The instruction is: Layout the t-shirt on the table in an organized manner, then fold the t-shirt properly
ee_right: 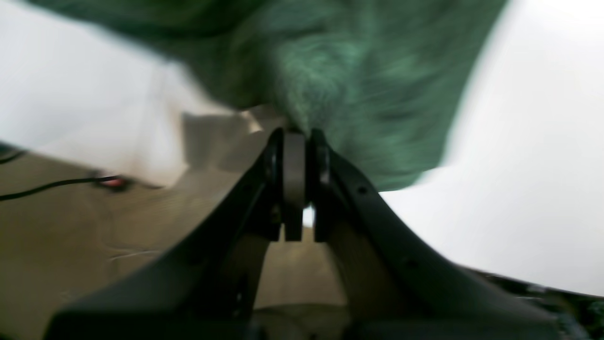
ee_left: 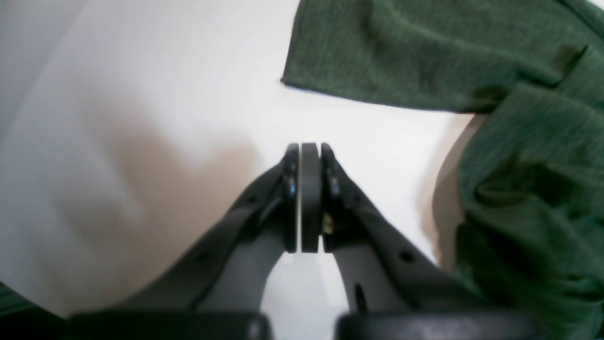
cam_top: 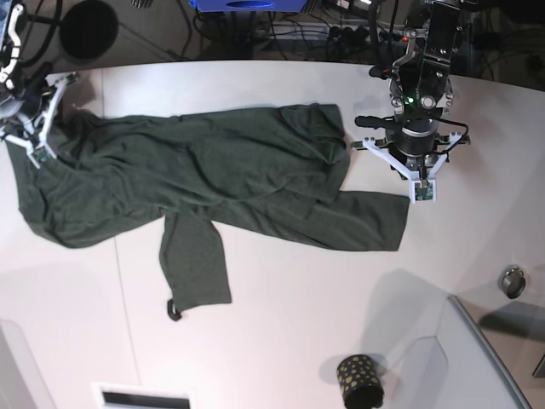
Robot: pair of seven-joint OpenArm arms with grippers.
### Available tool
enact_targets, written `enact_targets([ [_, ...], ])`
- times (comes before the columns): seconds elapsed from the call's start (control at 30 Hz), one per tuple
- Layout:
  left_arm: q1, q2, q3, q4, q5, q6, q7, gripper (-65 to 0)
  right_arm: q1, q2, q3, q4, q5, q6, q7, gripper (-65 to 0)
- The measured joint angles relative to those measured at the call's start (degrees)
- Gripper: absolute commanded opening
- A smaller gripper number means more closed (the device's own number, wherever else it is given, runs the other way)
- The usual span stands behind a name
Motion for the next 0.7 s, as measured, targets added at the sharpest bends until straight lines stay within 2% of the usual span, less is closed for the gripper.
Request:
enact_targets([
  [0.13, 0.61, -0.11, 0.24, 0.59, 0.04, 0.02, -0.15, -65.0, 0.26, -0.42, -5.14, -2.14, -0.72, -0.04, 0.42, -64.4],
  [0.23, 0.74, 0.59, 2.34, 0.57, 0.04, 0.04, -0.15, -65.0, 0.31, -0.74, -5.92, -3.91, -0.15, 0.09, 0.59, -64.4],
  [0.5, -0.22, 6.97, 14.64, 0.35, -0.15, -0.04, 0.04, -65.0, 1.53, -0.31, -5.6, -4.44, -0.48, -0.04, 0.37, -64.4],
  [0.57, -2.32, 7.87, 16.15, -1.92, 0.04, -0.13, -0.74, -65.0, 1.11, -0.26, -5.55, -4.44, -0.44, -0.04, 0.31, -64.4],
  [0.7, -5.99, 8.28, 17.84, -14.01, 0.09, -0.07, -1.05, -65.0, 1.66, -0.39, -5.55, -4.44, -0.55, -0.02, 0.31, -64.4],
])
